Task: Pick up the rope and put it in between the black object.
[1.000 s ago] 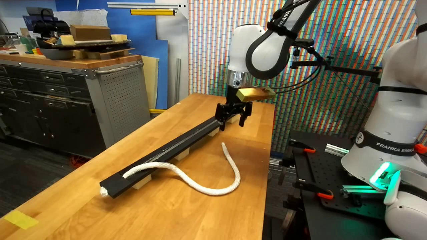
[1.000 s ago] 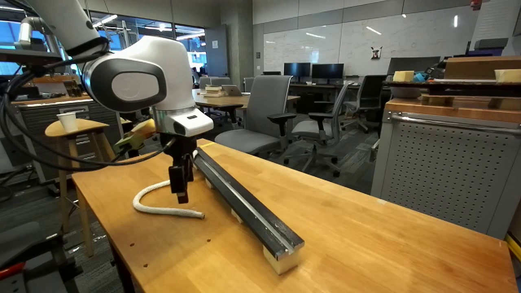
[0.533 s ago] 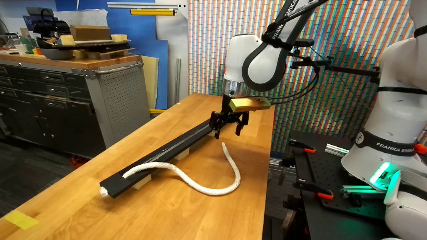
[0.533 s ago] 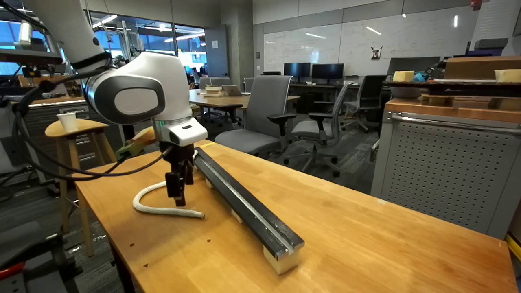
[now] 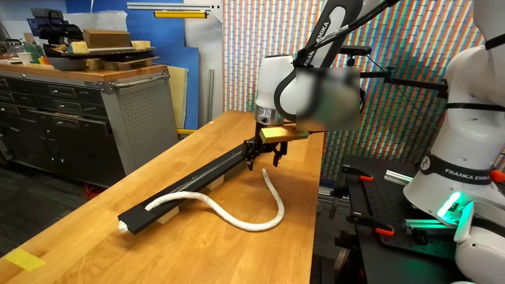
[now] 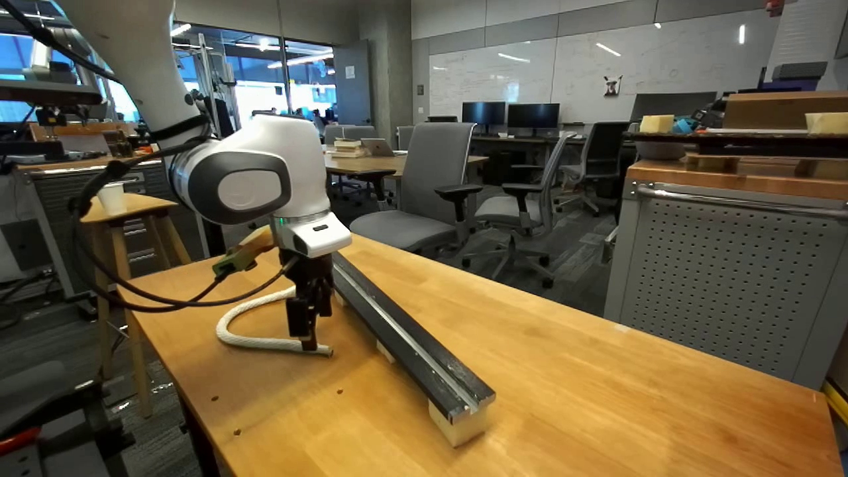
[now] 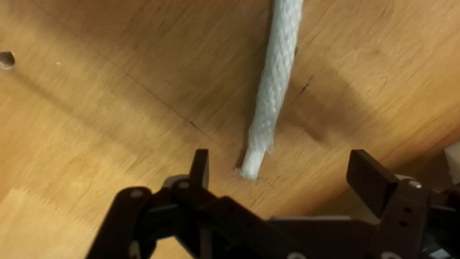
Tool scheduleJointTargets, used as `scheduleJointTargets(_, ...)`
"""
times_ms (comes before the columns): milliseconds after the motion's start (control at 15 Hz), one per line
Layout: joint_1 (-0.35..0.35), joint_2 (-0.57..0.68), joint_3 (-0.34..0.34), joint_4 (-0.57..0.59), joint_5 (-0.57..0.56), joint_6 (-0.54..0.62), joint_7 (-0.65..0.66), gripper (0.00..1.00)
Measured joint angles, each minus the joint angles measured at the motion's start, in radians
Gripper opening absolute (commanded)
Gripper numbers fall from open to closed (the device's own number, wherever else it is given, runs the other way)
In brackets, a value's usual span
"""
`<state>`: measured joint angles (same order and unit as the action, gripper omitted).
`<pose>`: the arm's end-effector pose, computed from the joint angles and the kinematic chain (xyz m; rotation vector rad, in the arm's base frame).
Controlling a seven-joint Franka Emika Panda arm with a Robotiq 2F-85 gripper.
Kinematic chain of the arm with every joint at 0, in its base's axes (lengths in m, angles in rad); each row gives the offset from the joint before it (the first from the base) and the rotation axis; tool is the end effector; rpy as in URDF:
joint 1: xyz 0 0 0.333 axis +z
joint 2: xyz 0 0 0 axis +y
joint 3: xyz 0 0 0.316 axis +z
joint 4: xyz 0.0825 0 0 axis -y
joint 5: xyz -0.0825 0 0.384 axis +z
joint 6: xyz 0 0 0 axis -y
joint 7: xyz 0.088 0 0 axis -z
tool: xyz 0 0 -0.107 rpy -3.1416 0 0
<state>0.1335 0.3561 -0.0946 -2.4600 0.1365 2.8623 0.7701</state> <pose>0.4812 0.0084 0.1610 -2.8339 1.2908 -0.0662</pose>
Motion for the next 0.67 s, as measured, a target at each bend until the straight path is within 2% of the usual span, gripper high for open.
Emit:
scheduleJointTargets(67, 0.003, 0.012, -0.008, 0.012, 0.000, 0.000, 0.002, 0.87)
scheduleJointTargets(200, 0.005, 0.033, -0.020, 0.030, 0.000, -0.001, 0.005, 0.60)
scheduleJointTargets(467, 0.006, 0.062, -0.027, 0.051, 0.000, -0.002, 0.009, 0.30)
scheduleJointTargets(533, 0.007, 0.064, -0.027, 0.052, 0.000, -0.003, 0.009, 0.25)
scheduleJointTargets(600, 0.009, 0.065, -0.027, 0.052, 0.000, -0.006, 0.009, 0.26)
scheduleJointTargets(667, 0.011, 0.065, -0.027, 0.052, 0.000, -0.009, 0.009, 0.34)
